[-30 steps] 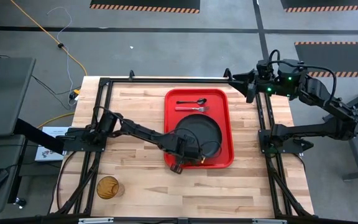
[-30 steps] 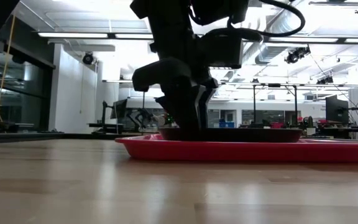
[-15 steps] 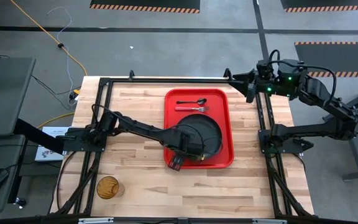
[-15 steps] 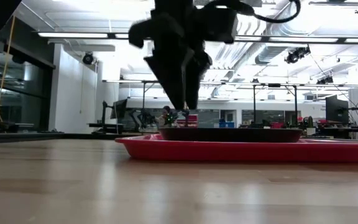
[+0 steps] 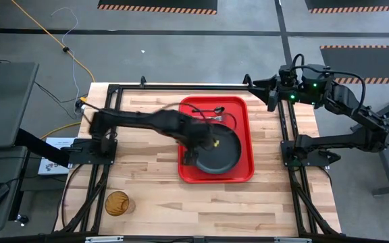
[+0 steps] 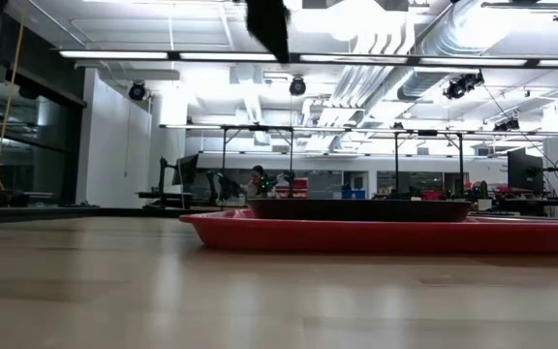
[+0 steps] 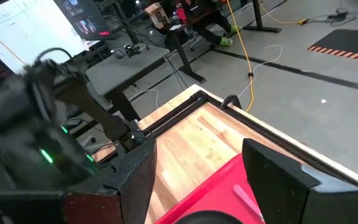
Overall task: Pick and place plate/cup/fork/spoon on tray
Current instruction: Put the yellow glass on the red tray to the left of the black spoon
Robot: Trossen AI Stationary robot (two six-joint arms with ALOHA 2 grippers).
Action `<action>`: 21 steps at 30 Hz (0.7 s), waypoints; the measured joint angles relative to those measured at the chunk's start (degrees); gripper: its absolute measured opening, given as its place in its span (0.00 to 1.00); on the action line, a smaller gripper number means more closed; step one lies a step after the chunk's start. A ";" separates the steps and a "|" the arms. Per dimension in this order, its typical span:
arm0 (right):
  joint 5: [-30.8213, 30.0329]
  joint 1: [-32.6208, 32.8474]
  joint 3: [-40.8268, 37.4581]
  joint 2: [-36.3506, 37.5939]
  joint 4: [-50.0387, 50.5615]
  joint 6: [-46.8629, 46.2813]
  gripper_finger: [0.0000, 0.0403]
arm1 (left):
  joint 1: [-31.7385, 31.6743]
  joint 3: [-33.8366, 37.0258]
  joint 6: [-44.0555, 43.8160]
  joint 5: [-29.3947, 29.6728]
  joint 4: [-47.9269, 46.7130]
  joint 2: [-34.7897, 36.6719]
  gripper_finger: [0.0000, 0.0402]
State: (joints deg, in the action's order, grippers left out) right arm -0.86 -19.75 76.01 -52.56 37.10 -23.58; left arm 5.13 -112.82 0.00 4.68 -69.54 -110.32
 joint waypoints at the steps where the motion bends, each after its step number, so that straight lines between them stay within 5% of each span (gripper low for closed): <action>1: 0.02 0.00 0.00 0.00 0.09 0.09 0.57 | 0.16 1.91 -1.33 -0.01 2.13 2.78 0.65; 9: 0.04 0.00 0.00 0.00 0.20 0.09 0.57 | 4.91 21.88 -12.20 6.50 14.40 27.10 0.65; 21: 0.28 0.01 0.00 0.00 0.43 0.06 0.57 | 13.58 43.97 -29.88 16.94 15.29 52.61 0.65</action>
State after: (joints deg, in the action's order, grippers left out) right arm -0.58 -19.74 76.01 -52.56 37.53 -23.52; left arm 18.71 -68.85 -29.87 21.62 -54.24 -57.71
